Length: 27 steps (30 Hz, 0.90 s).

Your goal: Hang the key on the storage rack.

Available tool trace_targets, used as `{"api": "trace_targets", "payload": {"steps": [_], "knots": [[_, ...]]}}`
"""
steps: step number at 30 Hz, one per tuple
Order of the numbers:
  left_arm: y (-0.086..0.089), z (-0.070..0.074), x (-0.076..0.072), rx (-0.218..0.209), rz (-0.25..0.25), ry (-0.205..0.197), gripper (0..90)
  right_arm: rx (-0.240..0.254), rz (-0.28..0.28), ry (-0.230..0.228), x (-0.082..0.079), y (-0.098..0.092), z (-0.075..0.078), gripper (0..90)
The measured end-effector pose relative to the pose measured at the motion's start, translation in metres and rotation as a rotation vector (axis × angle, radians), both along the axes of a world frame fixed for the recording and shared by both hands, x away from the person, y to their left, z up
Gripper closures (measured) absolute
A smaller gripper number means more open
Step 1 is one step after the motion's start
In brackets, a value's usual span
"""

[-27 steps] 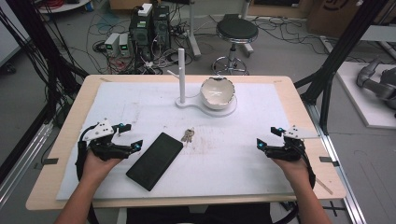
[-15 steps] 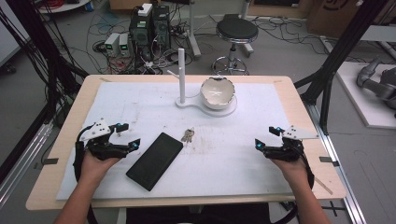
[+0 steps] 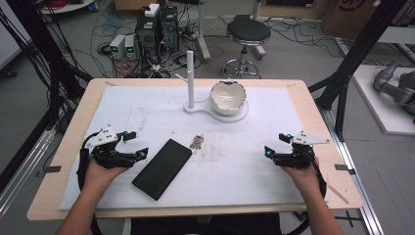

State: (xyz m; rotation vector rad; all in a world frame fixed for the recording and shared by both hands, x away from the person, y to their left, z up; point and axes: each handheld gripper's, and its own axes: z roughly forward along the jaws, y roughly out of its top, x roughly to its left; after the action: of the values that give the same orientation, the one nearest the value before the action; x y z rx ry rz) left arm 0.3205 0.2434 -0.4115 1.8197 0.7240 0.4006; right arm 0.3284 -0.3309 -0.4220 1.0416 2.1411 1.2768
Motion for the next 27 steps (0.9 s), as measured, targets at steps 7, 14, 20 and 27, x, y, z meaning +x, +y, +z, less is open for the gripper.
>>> {"api": "trace_targets", "payload": {"steps": [7,14,20,27], "knots": [[-0.021,0.012,0.012,0.005,-0.022,0.025,18.3,-0.002,0.006,0.007,-0.001,0.004,0.0,19.3],[-0.059,0.026,0.035,0.015,-0.047,0.042,18.3,-0.005,0.022,0.016,-0.001,0.008,-0.001,19.3],[-0.092,0.031,0.052,0.051,-0.073,0.08,18.3,0.001,0.027,0.019,0.0,0.007,-0.001,19.3],[-0.129,0.026,0.073,0.085,-0.093,0.11,18.3,0.006,0.021,0.032,0.001,0.006,-0.002,19.3]]}}
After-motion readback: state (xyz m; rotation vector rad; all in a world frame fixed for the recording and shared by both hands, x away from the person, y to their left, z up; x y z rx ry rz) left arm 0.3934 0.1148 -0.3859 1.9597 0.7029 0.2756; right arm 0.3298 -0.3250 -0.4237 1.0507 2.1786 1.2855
